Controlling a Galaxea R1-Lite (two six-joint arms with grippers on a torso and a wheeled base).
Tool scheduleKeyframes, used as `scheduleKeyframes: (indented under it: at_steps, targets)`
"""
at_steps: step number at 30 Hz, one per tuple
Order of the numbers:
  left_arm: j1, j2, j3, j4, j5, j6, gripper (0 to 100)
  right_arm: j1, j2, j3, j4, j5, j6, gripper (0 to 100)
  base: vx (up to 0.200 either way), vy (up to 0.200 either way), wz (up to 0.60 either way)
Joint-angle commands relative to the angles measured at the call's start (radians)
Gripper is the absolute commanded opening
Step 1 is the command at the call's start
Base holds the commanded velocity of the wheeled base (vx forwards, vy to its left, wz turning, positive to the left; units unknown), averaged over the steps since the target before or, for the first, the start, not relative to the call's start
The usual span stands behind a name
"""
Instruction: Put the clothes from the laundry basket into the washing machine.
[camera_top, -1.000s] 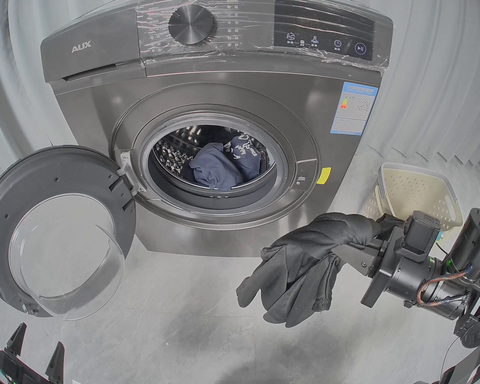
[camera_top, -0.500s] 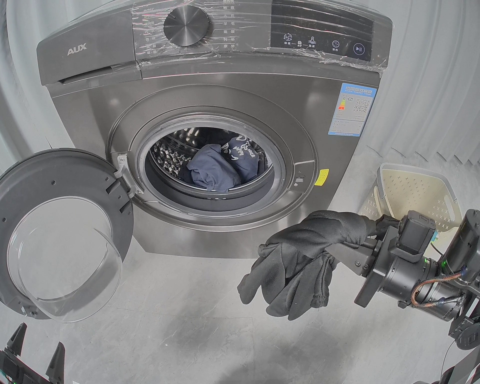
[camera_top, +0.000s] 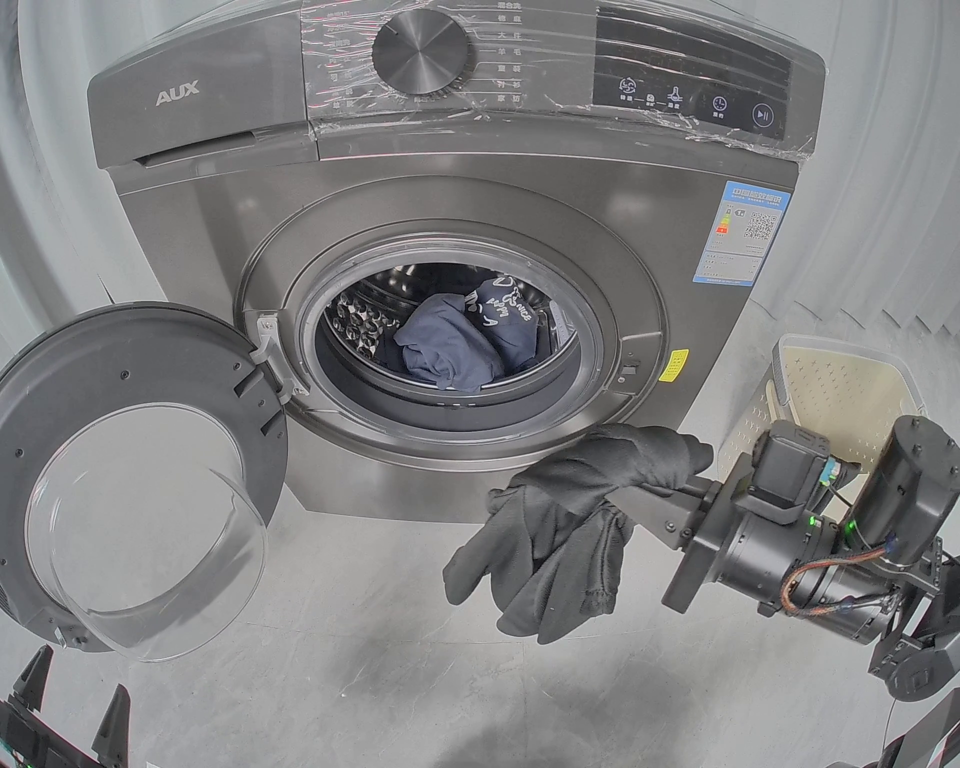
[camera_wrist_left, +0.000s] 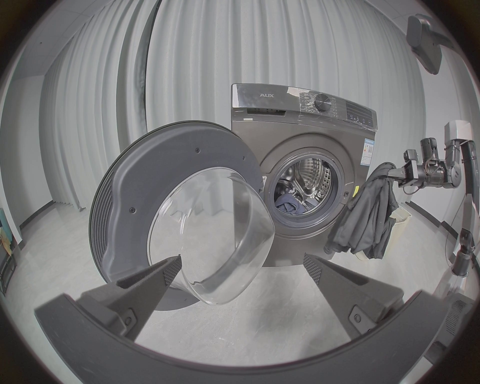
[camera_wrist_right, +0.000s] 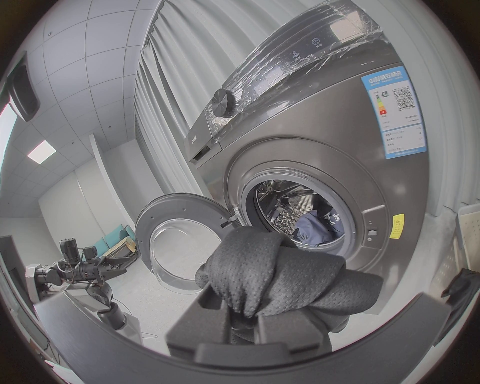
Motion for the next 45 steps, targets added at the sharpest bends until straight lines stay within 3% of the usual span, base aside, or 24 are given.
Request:
scheduleKeyframes:
  at_steps: [1,2,3,4,5,6,9,10,12,15,19,23,28,32,39,45]
  targets:
    - [0.002,-0.018,0.018,-0.001,-0.007,0.015,100,0.028,0.059,-0.044,-0.002,-0.003,0.011,0,0.000,0.000,0.00]
    - [0.002,-0.018,-0.002,-0.032,-0.037,0.012,100,0.042,0.077,-0.065,-0.005,-0.003,0.015,0,0.000,0.000,0.00]
    - [0.002,-0.018,-0.002,-0.032,-0.037,0.012,100,0.042,0.077,-0.065,-0.005,-0.003,0.015,0,0.000,0.000,0.00]
    - [0.002,-0.012,-0.100,-0.102,-0.097,-0.049,100,0.054,0.093,-0.085,-0.016,-0.004,0.020,0,0.000,0.000,0.00]
    - [0.004,-0.007,-0.116,-0.113,-0.106,-0.059,100,0.055,0.096,-0.087,-0.019,-0.004,0.021,0,0.000,0.000,0.00]
    - [0.011,0.029,-0.185,-0.112,-0.156,-0.082,100,0.060,0.110,-0.101,-0.039,-0.004,0.034,0,0.000,0.000,0.00]
    - [0.011,0.158,-0.211,-0.069,-0.278,-0.033,100,0.080,0.159,-0.161,-0.083,-0.006,0.055,0,0.000,0.000,0.00]
    - [0.011,0.158,-0.211,-0.069,-0.278,-0.033,100,0.080,0.159,-0.161,-0.083,-0.006,0.055,0,0.000,0.000,0.00]
    - [0.011,0.321,-0.180,-0.099,-0.395,0.017,100,0.088,0.202,-0.199,-0.114,-0.024,0.053,0,0.000,0.000,0.00]
    - [0.002,0.477,-0.169,-0.204,-0.452,0.027,100,0.106,0.234,-0.227,-0.128,-0.043,0.053,0,0.000,0.000,0.00]
    - [-0.041,0.649,-0.169,-0.339,-0.478,0.040,100,0.106,0.260,-0.279,-0.137,-0.049,0.053,0,0.000,0.000,0.00]
    - [-0.151,0.803,-0.173,-0.452,-0.481,0.032,100,0.108,0.271,-0.305,-0.149,-0.049,0.055,0,0.000,0.000,0.00]
    - [-0.237,0.942,-0.182,-0.495,-0.478,0.032,100,0.108,0.275,-0.302,-0.149,-0.050,0.055,0,0.000,0.000,0.00]
    - [-0.257,1.023,-0.196,-0.546,-0.481,0.035,100,0.108,0.280,-0.300,-0.151,-0.050,0.055,0,0.000,0.000,0.00]
    - [-0.286,1.254,-0.216,-0.771,-0.478,0.035,100,0.108,0.285,-0.296,-0.163,-0.057,0.053,0,0.000,0.000,0.00]
    - [-0.309,1.389,-0.271,-0.848,-0.475,0.026,100,0.108,0.297,-0.294,-0.172,-0.063,0.053,0,0.000,0.000,0.00]
